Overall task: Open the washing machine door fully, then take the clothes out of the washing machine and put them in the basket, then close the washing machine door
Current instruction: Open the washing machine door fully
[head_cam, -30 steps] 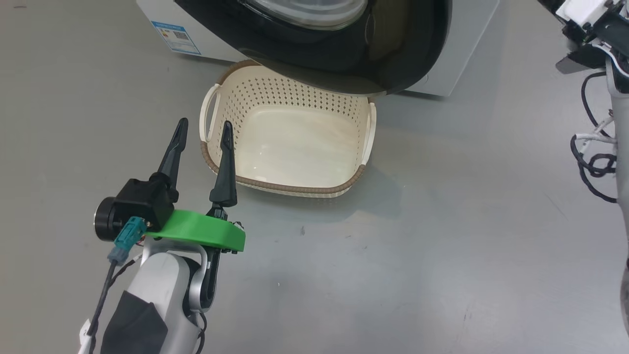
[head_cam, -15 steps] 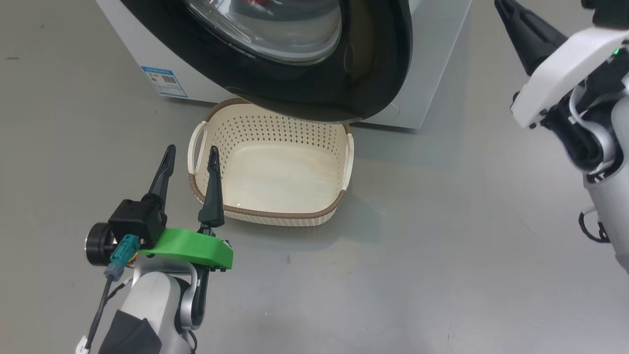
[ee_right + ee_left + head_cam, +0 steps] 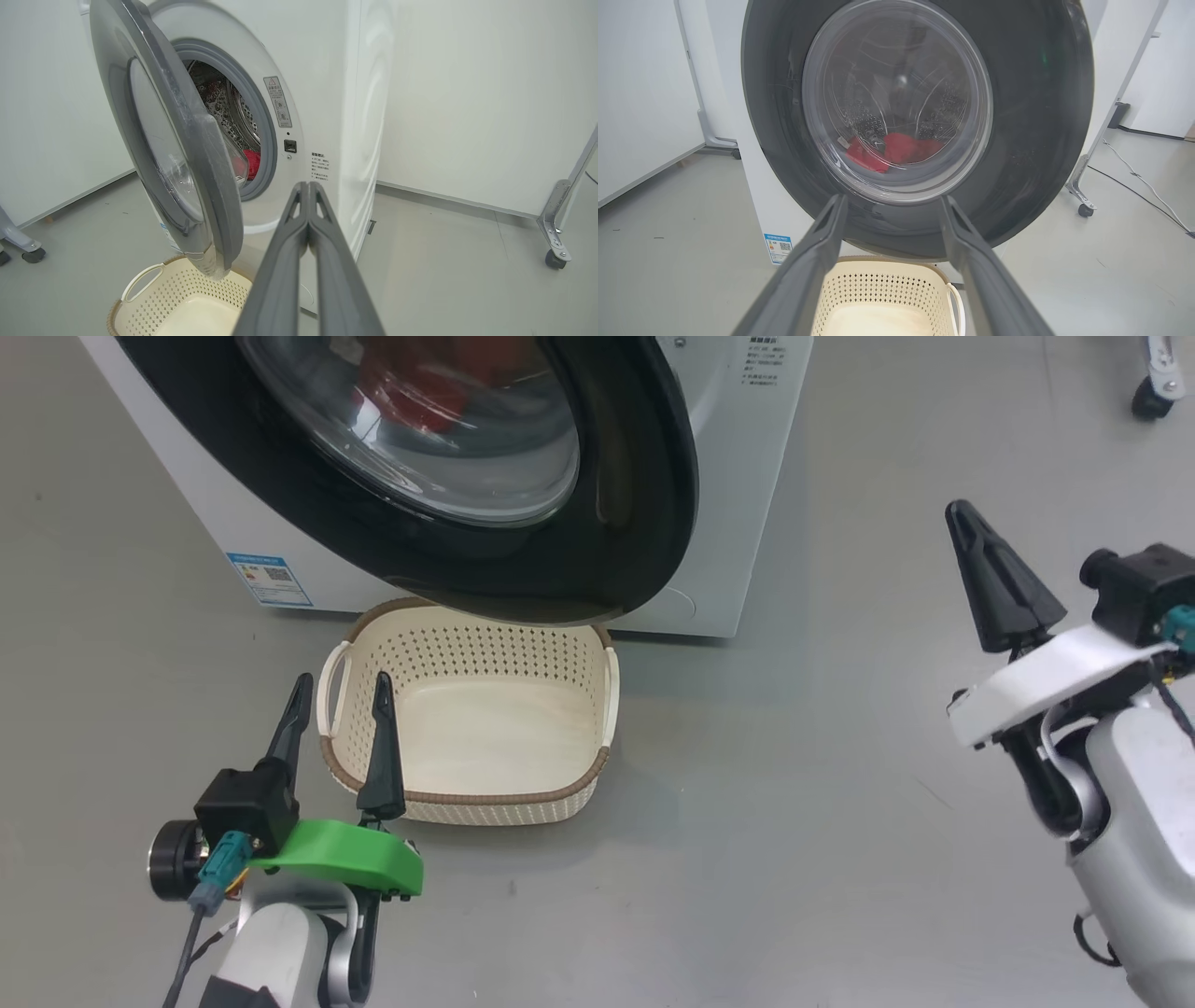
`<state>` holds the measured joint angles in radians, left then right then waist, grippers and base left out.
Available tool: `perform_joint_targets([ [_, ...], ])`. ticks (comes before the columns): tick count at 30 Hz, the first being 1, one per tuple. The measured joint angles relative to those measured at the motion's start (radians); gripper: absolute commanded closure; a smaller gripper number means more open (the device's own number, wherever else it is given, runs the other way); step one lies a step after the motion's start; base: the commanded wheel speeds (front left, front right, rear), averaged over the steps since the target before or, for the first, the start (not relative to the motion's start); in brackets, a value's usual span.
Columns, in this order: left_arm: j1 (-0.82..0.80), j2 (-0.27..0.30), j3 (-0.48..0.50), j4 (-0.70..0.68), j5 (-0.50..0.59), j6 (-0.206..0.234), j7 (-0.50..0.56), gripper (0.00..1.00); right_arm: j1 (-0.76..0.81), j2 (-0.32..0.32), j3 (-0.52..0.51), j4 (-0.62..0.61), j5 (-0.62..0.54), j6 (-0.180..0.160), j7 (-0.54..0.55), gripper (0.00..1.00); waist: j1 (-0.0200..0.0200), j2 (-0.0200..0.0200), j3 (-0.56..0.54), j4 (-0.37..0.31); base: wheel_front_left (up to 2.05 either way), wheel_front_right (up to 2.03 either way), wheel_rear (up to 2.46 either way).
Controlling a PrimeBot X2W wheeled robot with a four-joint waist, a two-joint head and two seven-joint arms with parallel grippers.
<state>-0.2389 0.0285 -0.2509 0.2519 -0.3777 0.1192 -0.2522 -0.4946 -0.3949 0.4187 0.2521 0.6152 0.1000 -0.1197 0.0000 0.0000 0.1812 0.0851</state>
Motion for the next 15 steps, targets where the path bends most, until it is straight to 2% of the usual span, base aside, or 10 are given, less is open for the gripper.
perform_joint_targets([
  [4, 0.024, 0.001, 0.012, 0.0, 0.001, 0.0, 0.0, 0.0, 0.102, 0.046, -0.016, 0.013, 0.016, -0.039, -0.073, 1.0, 0.0, 0.0, -0.029, -0.024, 0.0, 0.0, 0.0],
  [5, 0.028, 0.001, 0.012, 0.0, 0.001, 0.0, 0.0, 0.0, 0.12, 0.051, -0.019, 0.015, 0.016, -0.047, -0.09, 0.83, 0.0, 0.0, -0.035, -0.028, 0.0, 0.0, 0.0],
  [6, 0.032, 0.001, 0.014, 0.0, 0.001, 0.0, 0.0, 0.0, 0.136, 0.054, -0.024, 0.016, 0.016, -0.052, -0.106, 0.29, 0.0, 0.0, -0.04, -0.031, 0.0, 0.0, 0.0],
  [7, 0.035, 0.001, 0.014, 0.0, 0.001, 0.0, 0.0, 0.0, 0.149, 0.056, -0.028, 0.016, 0.016, -0.06, -0.118, 0.0, 0.0, 0.0, -0.045, -0.034, 0.0, 0.0, 0.0],
  [15, 0.059, 0.002, 0.015, -0.001, 0.001, 0.0, 0.0, 0.0, 0.23, 0.075, -0.057, 0.018, 0.01, -0.096, -0.124, 0.0, 0.0, 0.0, -0.074, -0.053, 0.0, 0.0, 0.0],
])
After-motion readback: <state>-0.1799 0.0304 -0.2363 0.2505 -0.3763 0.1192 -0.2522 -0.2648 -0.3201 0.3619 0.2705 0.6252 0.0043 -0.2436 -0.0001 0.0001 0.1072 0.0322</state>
